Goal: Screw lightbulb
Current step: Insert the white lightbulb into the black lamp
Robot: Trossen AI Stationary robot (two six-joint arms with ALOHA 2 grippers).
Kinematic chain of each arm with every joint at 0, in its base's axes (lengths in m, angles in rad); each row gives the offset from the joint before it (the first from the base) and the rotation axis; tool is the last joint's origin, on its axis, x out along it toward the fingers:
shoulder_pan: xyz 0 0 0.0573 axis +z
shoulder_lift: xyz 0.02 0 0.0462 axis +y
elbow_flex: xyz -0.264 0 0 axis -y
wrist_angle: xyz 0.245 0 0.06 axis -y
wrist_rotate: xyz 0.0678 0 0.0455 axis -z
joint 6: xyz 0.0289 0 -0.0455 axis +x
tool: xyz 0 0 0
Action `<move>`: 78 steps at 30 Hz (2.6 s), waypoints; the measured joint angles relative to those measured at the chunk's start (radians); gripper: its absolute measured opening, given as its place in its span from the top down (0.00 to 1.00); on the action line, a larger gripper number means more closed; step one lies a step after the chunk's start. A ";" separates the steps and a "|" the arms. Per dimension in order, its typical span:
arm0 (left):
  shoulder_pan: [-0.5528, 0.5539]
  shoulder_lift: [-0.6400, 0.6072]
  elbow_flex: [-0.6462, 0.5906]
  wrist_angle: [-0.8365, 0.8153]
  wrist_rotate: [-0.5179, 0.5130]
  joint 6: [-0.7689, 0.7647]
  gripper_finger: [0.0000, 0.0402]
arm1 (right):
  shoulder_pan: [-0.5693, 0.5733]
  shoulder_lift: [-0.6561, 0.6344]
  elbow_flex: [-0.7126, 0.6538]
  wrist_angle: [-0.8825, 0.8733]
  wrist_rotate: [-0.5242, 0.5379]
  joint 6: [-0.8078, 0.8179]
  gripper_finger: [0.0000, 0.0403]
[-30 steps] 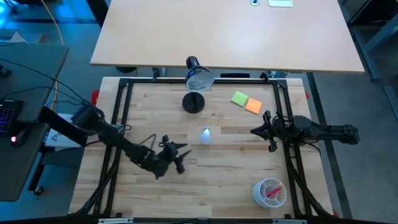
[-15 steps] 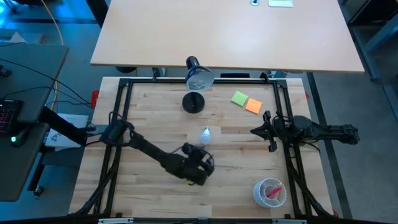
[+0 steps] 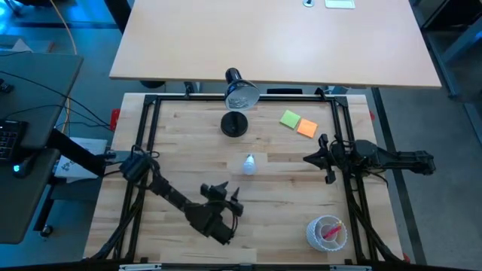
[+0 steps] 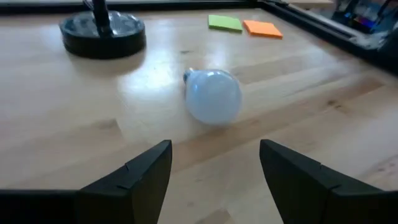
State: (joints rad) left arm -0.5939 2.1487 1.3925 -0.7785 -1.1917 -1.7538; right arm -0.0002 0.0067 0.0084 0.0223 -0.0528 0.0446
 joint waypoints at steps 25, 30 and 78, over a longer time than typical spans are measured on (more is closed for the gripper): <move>0.100 0.108 -0.041 0.543 0.104 0.392 0.37 | 0.000 0.001 0.000 0.000 0.000 0.000 0.98; 0.131 0.206 0.119 0.264 0.102 0.289 0.37 | 0.000 0.000 0.000 0.000 0.000 0.000 0.98; 0.275 0.242 0.162 0.319 0.129 0.297 0.10 | 0.000 0.000 0.000 0.000 0.000 0.000 0.98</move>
State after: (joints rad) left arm -0.3190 2.3909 1.5544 -0.4591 -1.0623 -1.4565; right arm -0.0002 0.0071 0.0086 0.0223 -0.0528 0.0445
